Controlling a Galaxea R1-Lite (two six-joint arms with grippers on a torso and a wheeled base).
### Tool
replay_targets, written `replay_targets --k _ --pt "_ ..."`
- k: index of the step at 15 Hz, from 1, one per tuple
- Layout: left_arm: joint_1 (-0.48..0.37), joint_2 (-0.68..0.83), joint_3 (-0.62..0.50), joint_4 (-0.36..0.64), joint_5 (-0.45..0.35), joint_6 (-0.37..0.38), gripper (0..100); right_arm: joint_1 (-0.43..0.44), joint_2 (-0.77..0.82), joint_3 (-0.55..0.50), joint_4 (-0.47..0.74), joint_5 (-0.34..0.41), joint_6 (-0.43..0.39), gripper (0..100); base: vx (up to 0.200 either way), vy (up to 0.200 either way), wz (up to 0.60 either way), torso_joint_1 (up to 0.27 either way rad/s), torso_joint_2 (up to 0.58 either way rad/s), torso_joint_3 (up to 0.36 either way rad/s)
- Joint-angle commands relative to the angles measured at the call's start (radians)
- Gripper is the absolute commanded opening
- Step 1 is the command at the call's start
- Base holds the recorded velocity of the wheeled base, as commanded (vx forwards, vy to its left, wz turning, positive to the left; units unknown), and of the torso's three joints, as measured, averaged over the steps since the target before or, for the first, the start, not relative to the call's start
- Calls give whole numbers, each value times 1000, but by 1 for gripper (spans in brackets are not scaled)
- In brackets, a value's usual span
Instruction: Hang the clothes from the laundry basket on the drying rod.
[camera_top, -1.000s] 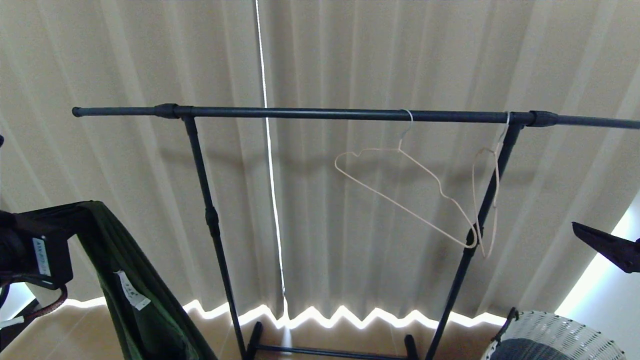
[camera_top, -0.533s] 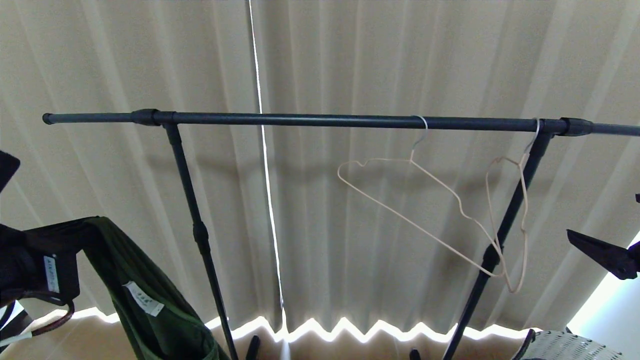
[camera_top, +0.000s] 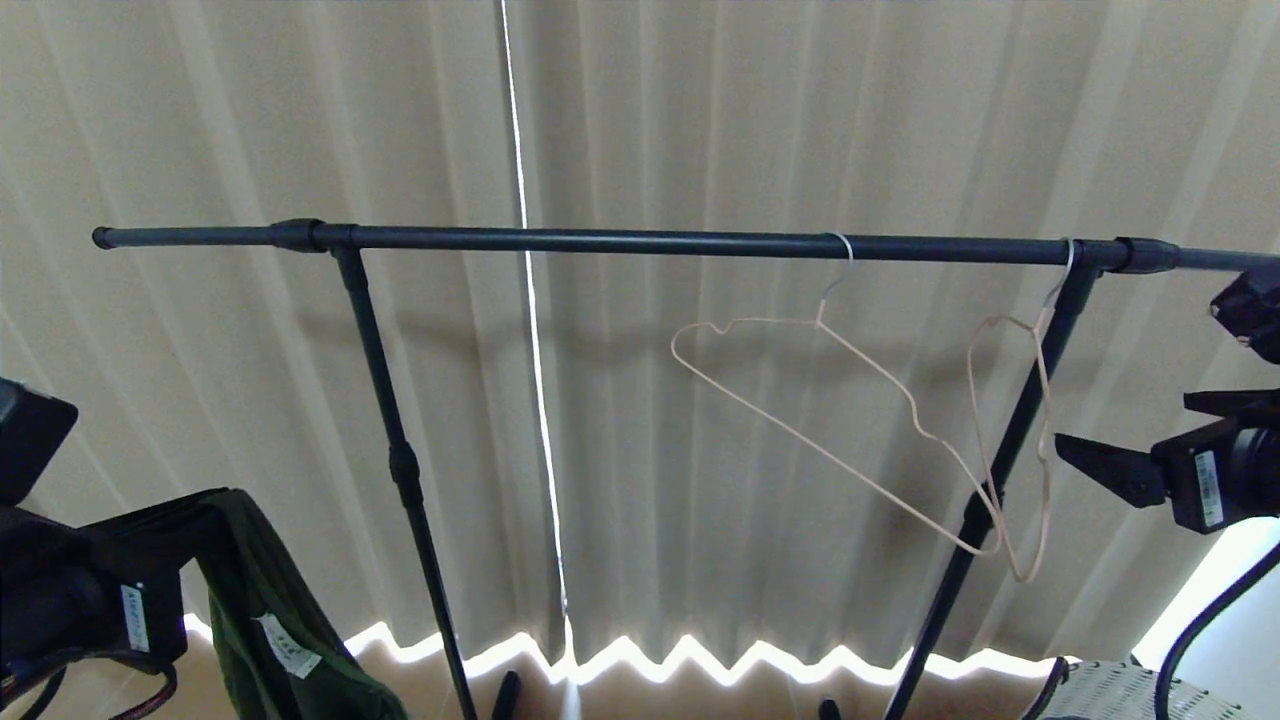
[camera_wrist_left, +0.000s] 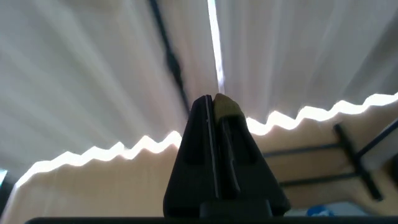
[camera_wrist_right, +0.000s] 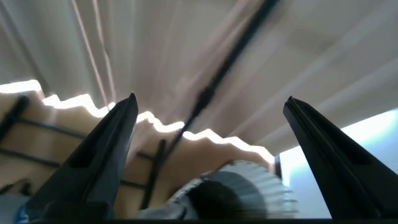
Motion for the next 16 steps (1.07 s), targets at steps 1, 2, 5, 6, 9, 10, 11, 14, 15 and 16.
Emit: replay_targets --k 1,2,5,6,9,10,11,14,15,16 --pt "3 61 4 -27 -9 0 0 5 102 -36 -2 -2 45 100 0 0 0 0 0 0" --pt "3 61 4 -27 -9 0 0 5 102 -36 -2 -2 45 100 0 0 0 0 0 0" --pt "38 72 -7 -47 -27 3 0 16 162 -72 1 -8 120 100 0 0 0 0 0 0" --pt "36 69 -5 -47 -27 3 0 13 185 -68 6 -16 126 100 0 0 0 0 0 0" --pt "36 67 -4 -47 -27 3 0 4 265 -88 -2 -69 195 100 0 0 0 0 0 0" --pt "36 67 -5 -47 -26 3 0 4 283 -102 -2 -77 226 100 0 0 0 0 0 0" --pt "36 67 -7 -47 -26 4 0 4 294 -109 -2 -77 242 100 0 0 0 0 0 0" --pt "36 69 -9 -47 -26 4 0 -2 305 -123 -2 -78 290 100 0 0 0 0 0 0" --pt "36 69 -9 -47 -26 6 0 -8 305 -121 -2 -80 298 100 0 0 0 0 0 0" --pt "36 69 -12 -45 -26 6 0 -16 303 -118 -2 -85 315 100 0 0 0 0 0 0"
